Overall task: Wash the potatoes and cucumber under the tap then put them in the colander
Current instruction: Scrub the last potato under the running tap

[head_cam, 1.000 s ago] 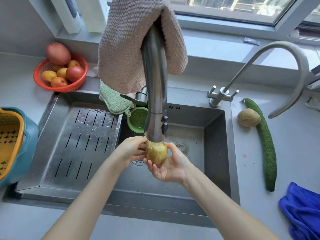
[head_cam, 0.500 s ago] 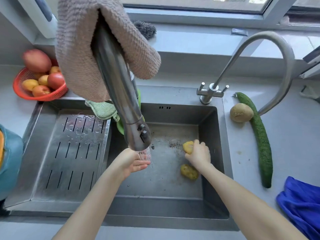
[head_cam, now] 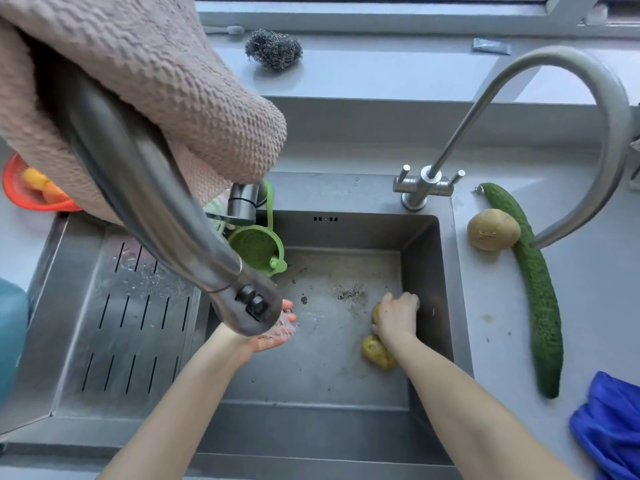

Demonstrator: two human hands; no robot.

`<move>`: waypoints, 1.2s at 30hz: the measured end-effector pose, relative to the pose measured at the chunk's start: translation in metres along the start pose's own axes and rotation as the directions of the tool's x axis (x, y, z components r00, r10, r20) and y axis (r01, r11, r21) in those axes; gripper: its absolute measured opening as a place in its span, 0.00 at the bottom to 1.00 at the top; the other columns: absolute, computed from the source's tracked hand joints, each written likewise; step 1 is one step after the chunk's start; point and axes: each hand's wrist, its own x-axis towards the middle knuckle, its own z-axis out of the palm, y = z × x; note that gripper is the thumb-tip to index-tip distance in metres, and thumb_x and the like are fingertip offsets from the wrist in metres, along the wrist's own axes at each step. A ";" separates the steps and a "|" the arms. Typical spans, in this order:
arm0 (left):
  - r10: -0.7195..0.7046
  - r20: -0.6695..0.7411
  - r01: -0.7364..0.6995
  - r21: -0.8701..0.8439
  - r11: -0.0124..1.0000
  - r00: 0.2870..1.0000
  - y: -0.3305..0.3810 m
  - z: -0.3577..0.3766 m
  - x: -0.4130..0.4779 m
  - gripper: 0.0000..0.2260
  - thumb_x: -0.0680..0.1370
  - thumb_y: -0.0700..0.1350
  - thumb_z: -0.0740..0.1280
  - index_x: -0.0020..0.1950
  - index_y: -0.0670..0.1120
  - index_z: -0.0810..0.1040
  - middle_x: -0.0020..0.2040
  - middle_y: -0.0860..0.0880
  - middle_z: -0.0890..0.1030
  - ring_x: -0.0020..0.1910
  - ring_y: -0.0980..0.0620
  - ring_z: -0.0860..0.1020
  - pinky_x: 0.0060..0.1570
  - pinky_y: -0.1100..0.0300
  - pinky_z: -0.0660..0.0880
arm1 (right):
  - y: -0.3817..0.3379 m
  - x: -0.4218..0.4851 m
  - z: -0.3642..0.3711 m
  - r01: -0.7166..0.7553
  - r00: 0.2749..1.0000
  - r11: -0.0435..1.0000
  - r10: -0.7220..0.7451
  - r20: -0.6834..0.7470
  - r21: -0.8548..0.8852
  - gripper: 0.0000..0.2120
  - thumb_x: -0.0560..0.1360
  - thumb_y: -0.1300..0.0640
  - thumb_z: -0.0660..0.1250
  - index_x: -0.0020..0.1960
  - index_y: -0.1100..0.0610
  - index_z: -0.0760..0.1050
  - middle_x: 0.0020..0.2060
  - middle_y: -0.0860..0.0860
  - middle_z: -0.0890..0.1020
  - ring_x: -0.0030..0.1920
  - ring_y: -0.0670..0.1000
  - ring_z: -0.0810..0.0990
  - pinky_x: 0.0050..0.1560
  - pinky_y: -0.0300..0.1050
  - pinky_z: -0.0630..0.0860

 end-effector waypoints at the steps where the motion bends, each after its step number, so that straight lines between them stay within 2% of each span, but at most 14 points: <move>1: -0.013 -0.006 0.013 0.005 1.000 1.000 0.000 -0.001 0.003 0.13 0.82 0.45 0.57 0.47 0.45 0.81 0.44 0.45 0.85 0.42 0.48 0.83 0.34 0.60 0.78 | 0.001 0.000 -0.001 0.001 1.000 1.000 -0.001 0.005 -0.011 0.18 0.77 0.41 0.58 0.55 0.54 0.72 0.44 0.48 0.76 0.44 0.51 0.74 0.38 0.47 0.60; 6: -0.050 -0.020 0.050 -0.009 0.999 0.999 0.007 0.004 0.007 0.13 0.81 0.47 0.59 0.47 0.44 0.81 0.42 0.44 0.84 0.43 0.45 0.81 0.37 0.56 0.76 | 0.017 -0.008 -0.028 -0.054 0.998 0.978 0.056 -0.005 0.202 0.27 0.73 0.33 0.60 0.57 0.56 0.74 0.52 0.53 0.78 0.51 0.54 0.73 0.47 0.49 0.66; 8: -0.068 -0.023 0.067 -0.031 0.997 0.997 0.010 0.006 0.006 0.13 0.80 0.48 0.60 0.46 0.43 0.81 0.44 0.43 0.83 0.42 0.45 0.81 0.35 0.57 0.77 | 0.035 -0.023 -0.049 -0.035 0.969 0.903 0.135 -0.206 0.428 0.23 0.75 0.39 0.61 0.55 0.57 0.77 0.50 0.55 0.79 0.51 0.57 0.75 0.49 0.50 0.69; 11: -0.064 -0.037 0.063 -0.026 0.998 0.997 0.013 0.005 0.005 0.13 0.79 0.49 0.61 0.47 0.44 0.81 0.48 0.44 0.83 0.42 0.47 0.82 0.33 0.58 0.77 | 0.082 -0.050 -0.074 0.005 0.670 0.818 0.424 -0.609 0.575 0.11 0.70 0.52 0.66 0.44 0.59 0.80 0.39 0.56 0.80 0.40 0.59 0.76 0.39 0.49 0.67; 13: -0.063 -0.034 0.063 -0.013 0.998 0.997 0.015 0.005 0.001 0.14 0.80 0.50 0.59 0.46 0.44 0.81 0.47 0.44 0.83 0.43 0.47 0.81 0.36 0.56 0.75 | 0.117 -0.058 -0.079 -0.098 0.518 0.790 0.559 -0.647 0.605 0.10 0.67 0.58 0.68 0.47 0.60 0.79 0.41 0.59 0.80 0.41 0.61 0.75 0.42 0.49 0.67; 15: -0.023 -0.023 0.023 0.001 1.000 0.999 0.016 0.008 -0.008 0.13 0.80 0.49 0.58 0.45 0.45 0.80 0.43 0.46 0.84 0.41 0.48 0.80 0.38 0.57 0.74 | 0.146 -0.055 -0.084 -0.267 0.595 0.738 0.632 -0.497 0.620 0.20 0.66 0.60 0.68 0.58 0.60 0.75 0.50 0.65 0.79 0.49 0.65 0.75 0.56 0.56 0.68; 17: 0.026 -0.002 -0.026 0.025 0.999 1.000 0.016 0.010 -0.016 0.13 0.81 0.48 0.57 0.45 0.46 0.80 0.44 0.47 0.83 0.41 0.49 0.80 0.40 0.57 0.74 | 0.169 -0.044 -0.086 -0.371 0.764 0.742 0.586 -0.271 0.559 0.31 0.69 0.57 0.64 0.72 0.53 0.63 0.63 0.64 0.72 0.62 0.66 0.69 0.70 0.59 0.56; 20: 0.101 0.011 -0.102 0.045 0.994 0.995 0.016 0.011 -0.032 0.13 0.82 0.46 0.56 0.48 0.45 0.78 0.48 0.45 0.81 0.42 0.49 0.78 0.42 0.58 0.73 | 0.186 -0.026 -0.082 -0.306 0.897 0.823 0.417 -0.145 0.478 0.33 0.70 0.56 0.62 0.74 0.48 0.58 0.62 0.58 0.72 0.62 0.61 0.69 0.68 0.52 0.58; 25: 0.136 -0.032 -0.136 0.015 0.991 0.990 0.016 0.009 -0.050 0.17 0.81 0.48 0.58 0.64 0.40 0.73 0.55 0.43 0.80 0.44 0.46 0.80 0.44 0.56 0.73 | 0.179 -0.014 -0.082 -0.312 0.887 0.734 0.453 -0.093 0.603 0.19 0.70 0.46 0.59 0.57 0.54 0.70 0.53 0.57 0.76 0.53 0.58 0.73 0.50 0.47 0.61; 28: 0.172 -0.049 -0.170 0.039 0.985 0.984 0.015 0.013 -0.059 0.14 0.81 0.49 0.58 0.58 0.43 0.76 0.44 0.49 0.79 0.46 0.45 0.79 0.55 0.53 0.72 | 0.138 -0.051 -0.104 -0.136 0.867 0.803 0.380 -0.322 0.581 0.20 0.69 0.46 0.68 0.57 0.53 0.72 0.49 0.55 0.79 0.51 0.58 0.77 0.50 0.49 0.67; 29: 0.191 -0.056 -0.189 0.036 0.981 0.980 0.014 0.015 -0.062 0.11 0.81 0.49 0.58 0.53 0.45 0.77 0.42 0.50 0.78 0.48 0.44 0.79 0.58 0.51 0.72 | 0.119 -0.064 -0.111 -0.009 0.881 0.732 0.328 -0.341 0.681 0.21 0.68 0.46 0.70 0.58 0.52 0.73 0.49 0.53 0.80 0.51 0.57 0.78 0.51 0.49 0.69; 31: 0.241 -0.084 -0.243 -0.018 0.970 0.967 0.014 0.019 -0.069 0.07 0.80 0.49 0.61 0.44 0.51 0.74 0.44 0.50 0.77 0.50 0.44 0.78 0.59 0.50 0.73 | 0.081 -0.091 -0.125 0.153 0.962 0.272 0.179 -0.207 0.950 0.23 0.66 0.47 0.74 0.58 0.51 0.73 0.48 0.49 0.80 0.50 0.53 0.79 0.53 0.51 0.75; 33: 0.339 -0.135 -0.345 -0.019 0.938 0.931 0.011 0.023 -0.070 0.05 0.77 0.50 0.65 0.42 0.51 0.76 0.45 0.51 0.80 0.49 0.47 0.78 0.54 0.52 0.73 | 0.044 -0.104 -0.136 0.017 0.999 -0.244 -0.035 -0.027 0.970 0.21 0.68 0.51 0.74 0.58 0.55 0.75 0.50 0.52 0.81 0.49 0.52 0.81 0.46 0.49 0.81; 36: 0.534 -0.173 -0.523 0.107 0.846 0.828 0.002 0.033 -0.079 0.14 0.72 0.54 0.65 0.47 0.45 0.81 0.45 0.50 0.83 0.47 0.50 0.78 0.50 0.56 0.73 | 0.001 -0.112 -0.152 -0.293 0.935 -0.540 -0.335 0.118 0.789 0.13 0.74 0.53 0.67 0.56 0.58 0.76 0.49 0.56 0.80 0.43 0.53 0.81 0.36 0.44 0.80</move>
